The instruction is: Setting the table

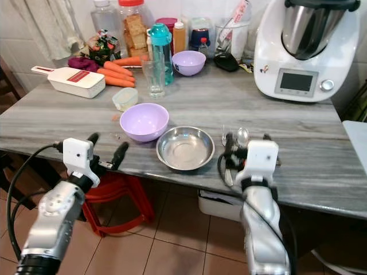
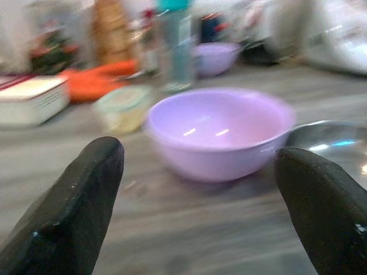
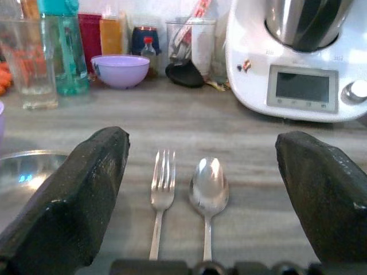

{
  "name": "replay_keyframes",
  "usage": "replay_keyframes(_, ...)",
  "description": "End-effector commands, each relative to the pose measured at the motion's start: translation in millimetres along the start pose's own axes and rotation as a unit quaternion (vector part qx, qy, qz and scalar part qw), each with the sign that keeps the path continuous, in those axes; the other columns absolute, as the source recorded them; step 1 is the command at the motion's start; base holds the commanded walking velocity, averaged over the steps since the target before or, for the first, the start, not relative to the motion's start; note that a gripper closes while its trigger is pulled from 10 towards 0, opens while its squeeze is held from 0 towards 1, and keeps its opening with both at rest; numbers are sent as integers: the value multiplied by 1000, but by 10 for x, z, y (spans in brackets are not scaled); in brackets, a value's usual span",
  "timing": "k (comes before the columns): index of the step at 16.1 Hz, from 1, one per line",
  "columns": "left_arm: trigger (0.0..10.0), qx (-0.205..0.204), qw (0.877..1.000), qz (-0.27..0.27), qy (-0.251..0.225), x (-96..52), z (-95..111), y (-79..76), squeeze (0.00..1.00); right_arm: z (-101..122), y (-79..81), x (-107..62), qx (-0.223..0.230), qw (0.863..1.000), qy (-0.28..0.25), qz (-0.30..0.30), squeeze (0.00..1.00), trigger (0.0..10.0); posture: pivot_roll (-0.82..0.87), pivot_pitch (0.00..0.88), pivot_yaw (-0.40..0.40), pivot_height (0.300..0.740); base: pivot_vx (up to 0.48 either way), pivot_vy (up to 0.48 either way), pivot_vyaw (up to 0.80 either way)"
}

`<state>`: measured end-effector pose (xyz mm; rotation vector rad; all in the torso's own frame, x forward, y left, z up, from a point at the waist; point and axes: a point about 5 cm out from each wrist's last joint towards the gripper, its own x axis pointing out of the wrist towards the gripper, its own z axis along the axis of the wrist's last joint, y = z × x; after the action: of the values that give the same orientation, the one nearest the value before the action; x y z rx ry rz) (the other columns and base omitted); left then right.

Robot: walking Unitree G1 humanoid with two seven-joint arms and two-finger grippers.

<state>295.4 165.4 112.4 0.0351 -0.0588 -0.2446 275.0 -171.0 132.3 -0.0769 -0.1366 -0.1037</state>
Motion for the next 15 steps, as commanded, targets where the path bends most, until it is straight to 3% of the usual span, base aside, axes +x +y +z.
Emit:
replay_keyframes(1,10000,6,1000,16,7,-18,-31,4,0,57,-4,-19,-3,1000,-12,-4,0,10000,-34,0,14,740,0,0,0)
replay_keyframes(4,10000,1,999,40,15,-54,-74,-11,0,20,5,-84,-7,1000,-3,0,0,10000,-36,0,7,740,0,0,-800)
replay_keyframes(7,10000,8,998,50,23,-51,-103,-15,0,37,55,-101,-5,1000,-4,14,0,10000,-39,0,0,740,0,0,0)
replay_keyframes(15,10000,10,999,47,21,6,-94,-64,0,60,54,-7,0,1000,-9,7,0,10000,-41,0,2,740,-353,0,0)
